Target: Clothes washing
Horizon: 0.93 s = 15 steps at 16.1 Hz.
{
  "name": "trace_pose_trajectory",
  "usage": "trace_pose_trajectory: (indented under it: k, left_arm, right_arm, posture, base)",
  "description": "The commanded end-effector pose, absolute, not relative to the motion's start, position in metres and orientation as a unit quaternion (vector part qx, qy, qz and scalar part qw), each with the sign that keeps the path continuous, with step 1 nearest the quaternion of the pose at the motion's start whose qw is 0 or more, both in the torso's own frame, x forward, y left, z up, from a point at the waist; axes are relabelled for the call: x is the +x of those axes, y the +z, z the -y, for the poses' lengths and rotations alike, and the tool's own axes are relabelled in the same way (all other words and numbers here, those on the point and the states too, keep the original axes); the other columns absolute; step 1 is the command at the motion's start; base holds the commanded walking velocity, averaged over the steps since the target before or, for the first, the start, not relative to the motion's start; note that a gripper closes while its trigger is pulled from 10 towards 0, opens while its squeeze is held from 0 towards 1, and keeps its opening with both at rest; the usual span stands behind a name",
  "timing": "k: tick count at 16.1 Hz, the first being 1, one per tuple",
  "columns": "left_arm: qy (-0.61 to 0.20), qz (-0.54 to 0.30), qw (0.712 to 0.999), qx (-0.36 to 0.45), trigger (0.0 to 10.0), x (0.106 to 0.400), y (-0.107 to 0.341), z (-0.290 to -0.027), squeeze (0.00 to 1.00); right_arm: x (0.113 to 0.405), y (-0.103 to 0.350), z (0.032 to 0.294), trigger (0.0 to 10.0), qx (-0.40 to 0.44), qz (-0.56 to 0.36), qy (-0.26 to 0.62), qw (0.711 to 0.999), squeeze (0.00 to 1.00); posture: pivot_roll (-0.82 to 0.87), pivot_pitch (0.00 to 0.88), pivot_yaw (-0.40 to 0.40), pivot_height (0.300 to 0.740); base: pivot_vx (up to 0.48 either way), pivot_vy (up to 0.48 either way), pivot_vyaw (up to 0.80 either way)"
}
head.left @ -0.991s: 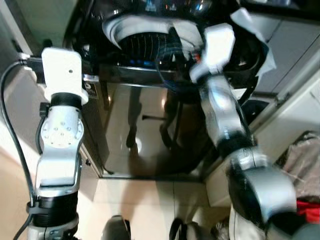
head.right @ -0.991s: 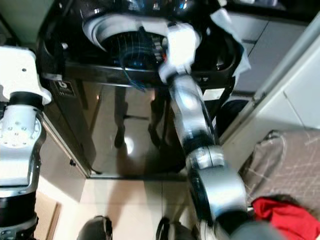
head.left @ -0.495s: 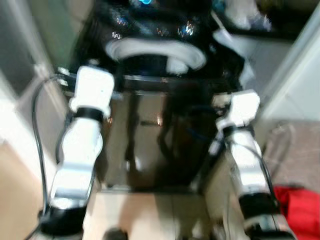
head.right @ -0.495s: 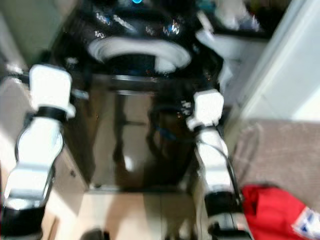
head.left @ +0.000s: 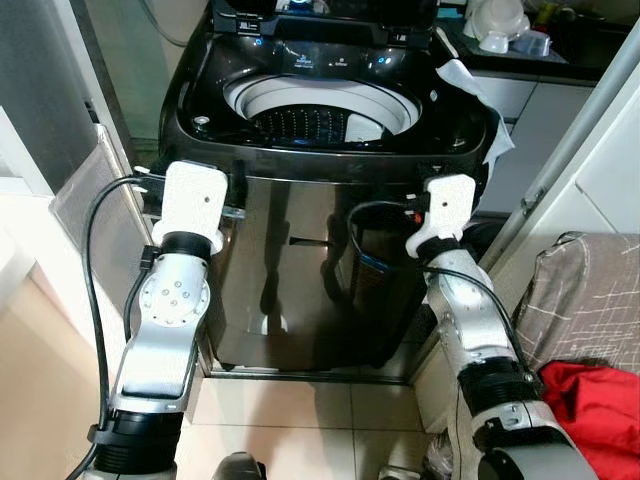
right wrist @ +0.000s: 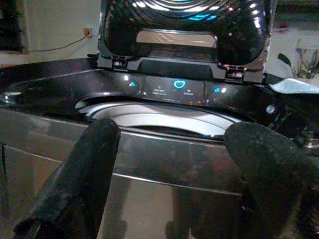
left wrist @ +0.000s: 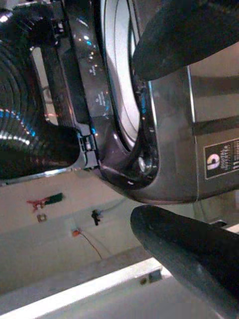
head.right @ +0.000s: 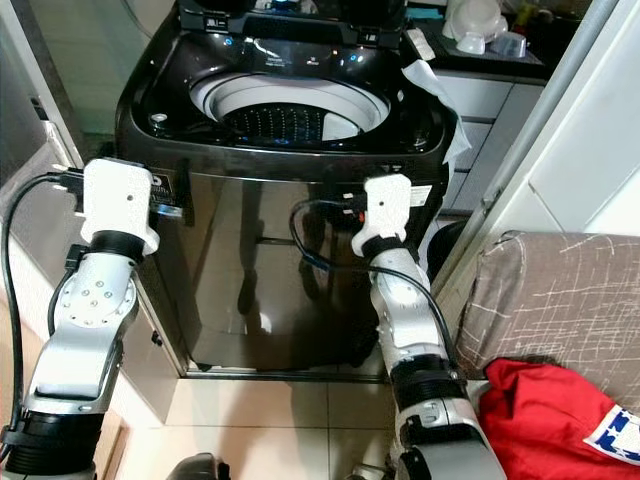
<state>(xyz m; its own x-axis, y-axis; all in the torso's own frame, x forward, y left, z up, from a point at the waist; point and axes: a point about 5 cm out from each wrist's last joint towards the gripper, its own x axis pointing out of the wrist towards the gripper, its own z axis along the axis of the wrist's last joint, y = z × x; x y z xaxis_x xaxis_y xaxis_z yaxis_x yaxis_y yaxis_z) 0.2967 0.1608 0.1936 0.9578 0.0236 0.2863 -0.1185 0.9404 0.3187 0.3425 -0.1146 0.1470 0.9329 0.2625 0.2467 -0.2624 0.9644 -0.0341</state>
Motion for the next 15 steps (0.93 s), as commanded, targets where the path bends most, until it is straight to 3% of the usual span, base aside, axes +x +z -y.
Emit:
trace_pose_trajectory:
  k: [1, 4, 11, 15]
  left_arm:
    - [0.043, 0.133, 0.977, 0.162, 10.0, 0.297, 0.19, -0.163, 0.0]
    - [0.047, 0.136, 0.977, 0.156, 10.0, 0.297, 0.19, -0.163, 0.0]
    - [0.044, 0.139, 0.977, 0.156, 10.0, 0.3, 0.19, -0.159, 0.0]
    - [0.038, 0.134, 0.978, 0.156, 10.0, 0.302, 0.187, -0.158, 0.0]
  right_arm:
    - [0.345, 0.148, 0.116, 10.0, -0.002, 0.119, 0.135, 0.984, 0.0]
    - [0.347, 0.151, 0.109, 10.0, -0.032, 0.122, 0.159, 0.979, 0.0]
    - [0.35, 0.17, 0.109, 10.0, -0.069, 0.173, 0.166, 0.968, 0.0]
    - [0.35, 0.207, 0.109, 10.0, -0.115, 0.261, 0.151, 0.946, 0.0]
  posture:
    - [0.07, 0.003, -0.051, 0.74]
    - [0.07, 0.006, -0.053, 0.74]
    - [0.07, 0.006, -0.048, 0.74]
    - [0.05, 0.004, -0.03, 0.74]
  base:
    - [-0.326, 0.0, 0.0]
    - [-0.109, 0.0, 0.0]
    - [0.0, 0.0, -0.66]
    - [0.0, 0.0, -0.66]
